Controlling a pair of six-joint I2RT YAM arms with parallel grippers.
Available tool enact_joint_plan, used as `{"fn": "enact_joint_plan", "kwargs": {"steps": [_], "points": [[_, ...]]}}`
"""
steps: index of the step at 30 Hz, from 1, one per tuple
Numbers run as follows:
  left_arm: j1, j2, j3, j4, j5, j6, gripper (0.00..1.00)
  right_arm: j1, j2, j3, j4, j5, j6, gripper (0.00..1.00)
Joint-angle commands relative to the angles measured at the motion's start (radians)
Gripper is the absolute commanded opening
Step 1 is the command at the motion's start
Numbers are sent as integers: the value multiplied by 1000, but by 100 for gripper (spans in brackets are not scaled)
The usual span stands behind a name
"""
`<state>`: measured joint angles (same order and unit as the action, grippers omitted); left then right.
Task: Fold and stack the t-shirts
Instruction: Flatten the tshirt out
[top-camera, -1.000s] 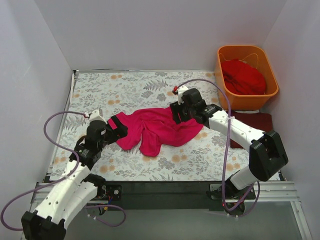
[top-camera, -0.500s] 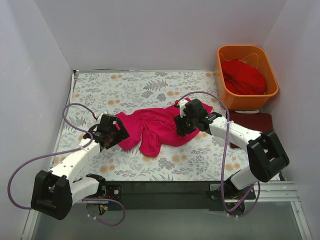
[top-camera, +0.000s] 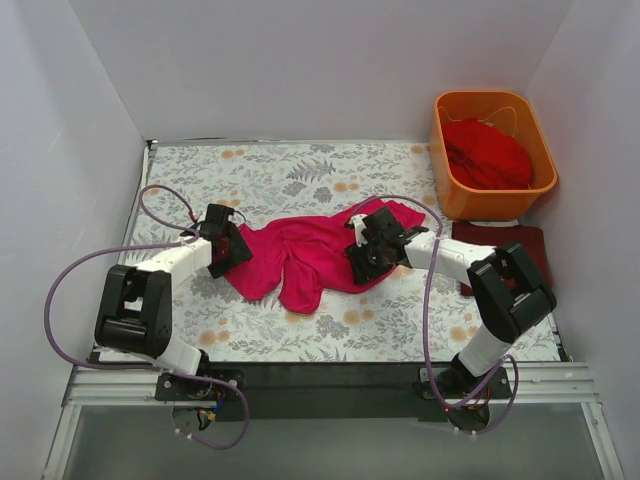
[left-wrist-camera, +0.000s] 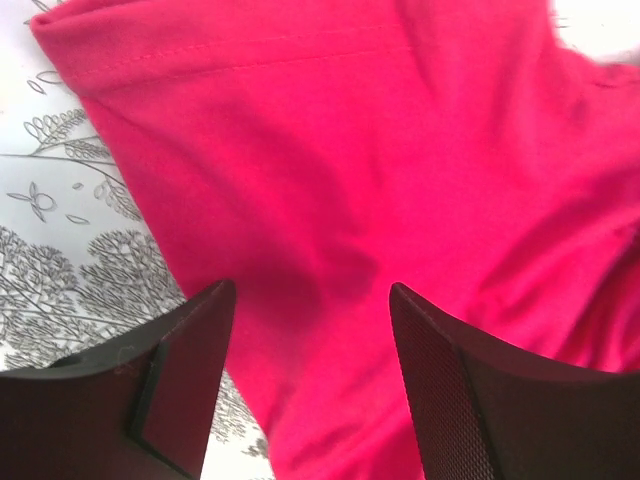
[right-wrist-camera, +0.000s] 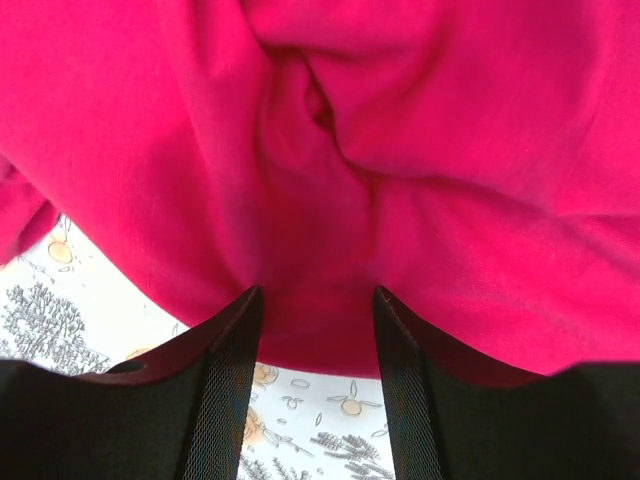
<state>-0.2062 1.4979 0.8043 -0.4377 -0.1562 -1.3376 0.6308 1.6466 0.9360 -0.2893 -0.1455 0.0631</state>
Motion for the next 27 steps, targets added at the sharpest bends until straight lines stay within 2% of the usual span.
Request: {"fn": "enact_joint_plan", "kwargs": {"steps": [1,7,11,14,17,19,20,21,25,27], "points": [[24,22,26,4,15,43,62,15,-21,-37,-60,-46,32,54],[56,91,36,-73,-35,63,62,127,-116,-157,-214,-60,98,56],[68,122,65,-107,-89,83,62,292,-194,-230,-251,-149,214,56],[74,145,107,-134,-164,106,62,422,-231,-210,-283,-157,298,57],[85,159,139,-150,-244,126,62,477,-249,-146,-287,-178,322,57],[90,162,171,-150,-267,133,62,474,-286,-79,-303,-96,319,57],[90,159,182,-150,-267,138,64,440,-306,-48,-316,-6,291,57],[90,151,205,-145,-255,140,65,407,-315,-7,-327,19,271,56],[83,56,222,-130,-169,144,70,102,-337,56,-297,60,129,53],[74,-19,216,-125,-126,141,71,31,-308,78,-275,80,39,51]]}}
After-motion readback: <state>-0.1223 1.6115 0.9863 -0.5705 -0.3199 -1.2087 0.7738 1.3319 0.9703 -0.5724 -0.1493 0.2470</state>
